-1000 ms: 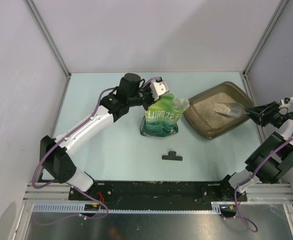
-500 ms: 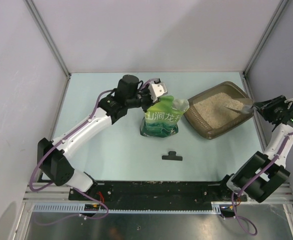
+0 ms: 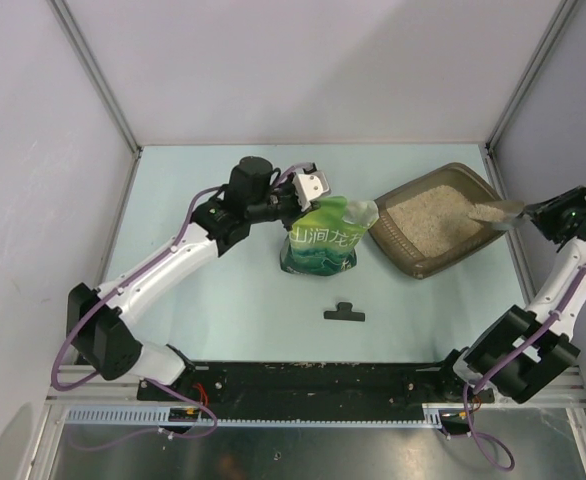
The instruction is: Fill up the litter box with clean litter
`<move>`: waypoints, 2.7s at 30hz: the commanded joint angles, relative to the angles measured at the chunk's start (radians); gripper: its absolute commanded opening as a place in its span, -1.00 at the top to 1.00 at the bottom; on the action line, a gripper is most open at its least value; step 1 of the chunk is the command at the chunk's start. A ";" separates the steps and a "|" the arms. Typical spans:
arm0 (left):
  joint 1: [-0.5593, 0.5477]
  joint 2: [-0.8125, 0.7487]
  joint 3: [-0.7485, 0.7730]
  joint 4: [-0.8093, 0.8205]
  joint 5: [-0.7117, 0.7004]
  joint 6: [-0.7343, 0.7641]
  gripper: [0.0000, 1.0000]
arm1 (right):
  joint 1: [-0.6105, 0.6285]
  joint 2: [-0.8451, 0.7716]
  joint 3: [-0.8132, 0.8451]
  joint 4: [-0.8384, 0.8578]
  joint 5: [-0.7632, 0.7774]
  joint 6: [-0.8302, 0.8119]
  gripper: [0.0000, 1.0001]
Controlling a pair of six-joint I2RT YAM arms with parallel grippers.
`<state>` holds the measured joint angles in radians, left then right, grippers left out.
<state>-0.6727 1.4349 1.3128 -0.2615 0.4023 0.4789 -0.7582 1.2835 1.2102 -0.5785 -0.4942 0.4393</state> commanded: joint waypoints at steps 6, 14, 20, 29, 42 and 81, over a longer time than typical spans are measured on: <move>0.009 -0.085 -0.032 0.114 0.013 -0.010 1.00 | 0.088 0.055 0.193 -0.152 0.083 -0.086 1.00; 0.009 -0.093 -0.038 0.117 0.004 -0.003 1.00 | 0.240 0.118 0.215 -0.097 0.135 -0.096 1.00; 0.007 -0.093 -0.038 0.117 0.001 -0.002 1.00 | 0.339 0.217 0.287 -0.015 0.170 -0.109 1.00; 0.009 -0.091 -0.035 0.117 -0.002 0.003 1.00 | 0.388 0.347 0.509 0.020 0.310 -0.330 1.00; 0.009 -0.083 -0.020 0.116 -0.010 0.000 1.00 | 0.689 0.103 0.469 -0.093 0.195 -0.765 1.00; 0.010 -0.120 -0.044 0.116 -0.033 -0.031 1.00 | 1.020 0.224 0.614 -0.396 0.012 -0.751 1.00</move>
<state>-0.6712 1.4017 1.2636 -0.2222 0.3767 0.4702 0.2173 1.4776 1.8317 -1.0187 -0.6518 -0.3569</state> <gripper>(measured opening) 0.004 0.305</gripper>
